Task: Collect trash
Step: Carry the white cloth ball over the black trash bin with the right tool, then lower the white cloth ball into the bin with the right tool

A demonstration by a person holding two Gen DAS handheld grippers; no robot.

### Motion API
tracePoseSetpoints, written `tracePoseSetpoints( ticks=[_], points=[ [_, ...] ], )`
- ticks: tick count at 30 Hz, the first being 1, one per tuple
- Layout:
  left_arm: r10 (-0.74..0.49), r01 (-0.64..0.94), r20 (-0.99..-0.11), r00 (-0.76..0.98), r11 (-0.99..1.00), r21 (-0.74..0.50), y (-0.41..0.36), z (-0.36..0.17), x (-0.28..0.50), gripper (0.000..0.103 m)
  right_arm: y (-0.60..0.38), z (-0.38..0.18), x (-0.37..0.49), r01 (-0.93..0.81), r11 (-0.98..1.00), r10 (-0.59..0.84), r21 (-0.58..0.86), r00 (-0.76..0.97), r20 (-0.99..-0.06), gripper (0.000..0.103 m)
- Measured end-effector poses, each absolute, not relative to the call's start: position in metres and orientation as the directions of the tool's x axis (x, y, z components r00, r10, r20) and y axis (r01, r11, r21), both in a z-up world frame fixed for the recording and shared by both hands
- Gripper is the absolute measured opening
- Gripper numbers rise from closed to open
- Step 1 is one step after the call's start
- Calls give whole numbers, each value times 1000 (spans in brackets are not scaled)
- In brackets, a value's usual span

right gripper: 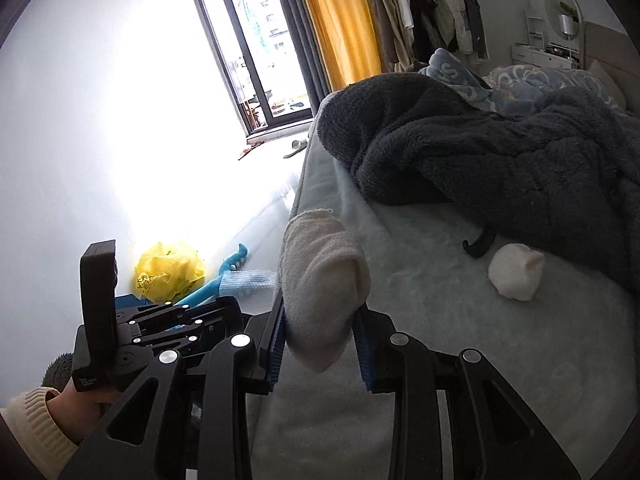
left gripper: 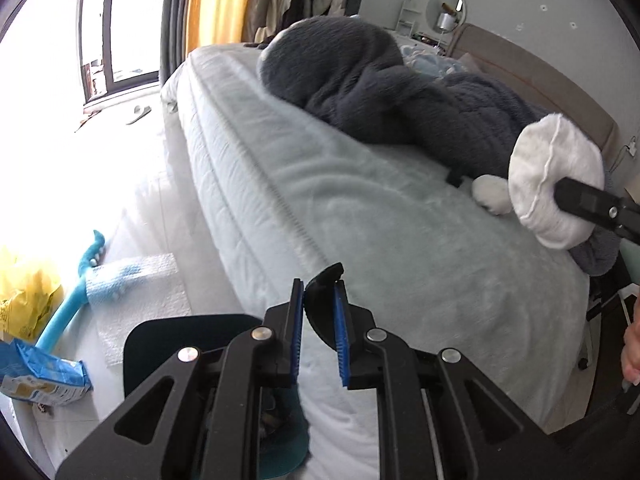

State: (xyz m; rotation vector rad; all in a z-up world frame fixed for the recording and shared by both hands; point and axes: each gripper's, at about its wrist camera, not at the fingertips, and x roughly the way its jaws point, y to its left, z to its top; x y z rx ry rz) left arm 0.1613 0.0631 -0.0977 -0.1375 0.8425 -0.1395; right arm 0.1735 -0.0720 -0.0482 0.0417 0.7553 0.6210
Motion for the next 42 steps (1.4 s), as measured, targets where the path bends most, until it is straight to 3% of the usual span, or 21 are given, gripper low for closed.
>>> tracePoseSetpoints(
  ticks=[17,29,39,42],
  points=[
    [-121,-123,-842,525,969,-216,147,-148,155,16,17,-54,185,-601,750,610,276,470,-638,31],
    [-132,-220,-924,359,950,-221,183,-192,150,15,72,-77,187,-649,716,609,259,397,-687,31],
    [-128,-279,-942,310,935,-219,210,-201,139,15,105,-109,193,-662,704,579,259,323,-749,31],
    [-121,-309,-941,317,925,-223,223,-197,135,22,117,-122,194,-668,700,562,253,296,-772,31]
  ],
)
